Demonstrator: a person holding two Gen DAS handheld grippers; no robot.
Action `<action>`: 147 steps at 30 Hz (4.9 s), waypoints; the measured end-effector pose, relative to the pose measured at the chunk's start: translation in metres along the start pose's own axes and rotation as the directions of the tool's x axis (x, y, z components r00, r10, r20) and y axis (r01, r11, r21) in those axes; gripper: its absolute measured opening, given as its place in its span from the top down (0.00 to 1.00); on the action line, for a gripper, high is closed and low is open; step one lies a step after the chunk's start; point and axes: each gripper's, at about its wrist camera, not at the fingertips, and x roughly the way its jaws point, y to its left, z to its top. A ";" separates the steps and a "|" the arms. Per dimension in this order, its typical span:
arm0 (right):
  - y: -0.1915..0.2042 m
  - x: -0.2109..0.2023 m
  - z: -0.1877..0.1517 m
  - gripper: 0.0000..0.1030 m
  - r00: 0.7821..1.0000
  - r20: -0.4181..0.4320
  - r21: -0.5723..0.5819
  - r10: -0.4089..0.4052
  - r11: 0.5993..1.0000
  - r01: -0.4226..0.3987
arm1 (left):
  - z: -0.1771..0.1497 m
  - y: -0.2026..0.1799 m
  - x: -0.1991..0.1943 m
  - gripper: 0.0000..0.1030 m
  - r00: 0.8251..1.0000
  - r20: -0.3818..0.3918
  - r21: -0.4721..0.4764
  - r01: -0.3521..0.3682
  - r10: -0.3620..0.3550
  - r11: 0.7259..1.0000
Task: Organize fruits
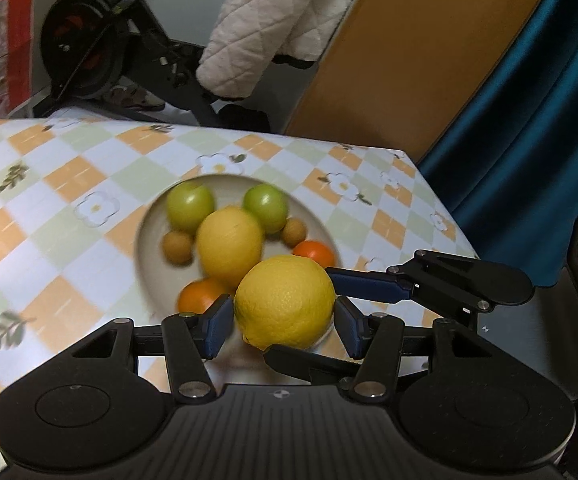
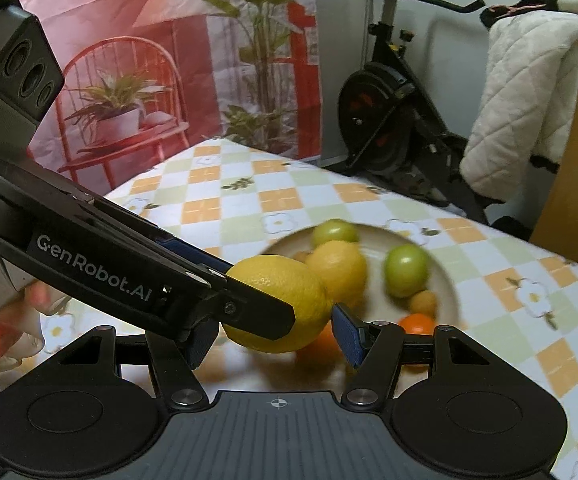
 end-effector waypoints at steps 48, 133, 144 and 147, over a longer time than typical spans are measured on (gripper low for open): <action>-0.058 0.053 0.010 0.43 0.998 -0.053 -0.048 -0.032 0.998 0.030 | 0.039 -0.009 0.057 0.47 0.999 -0.019 -0.021 -0.050 0.050 0.999; 0.007 -0.122 0.021 0.01 0.941 0.147 0.272 -0.306 0.927 0.259 | 0.005 -0.074 -0.116 0.15 0.813 0.304 -0.021 -0.516 0.497 0.856; 0.014 -0.135 0.015 0.01 0.940 0.147 0.279 -0.307 0.925 0.258 | -0.002 -0.081 -0.132 0.15 0.795 0.323 -0.062 -0.524 0.514 0.850; 0.015 -0.137 0.014 0.01 0.941 0.147 0.279 -0.306 0.925 0.257 | -0.004 -0.083 -0.133 0.15 0.792 0.328 -0.062 -0.526 0.515 0.848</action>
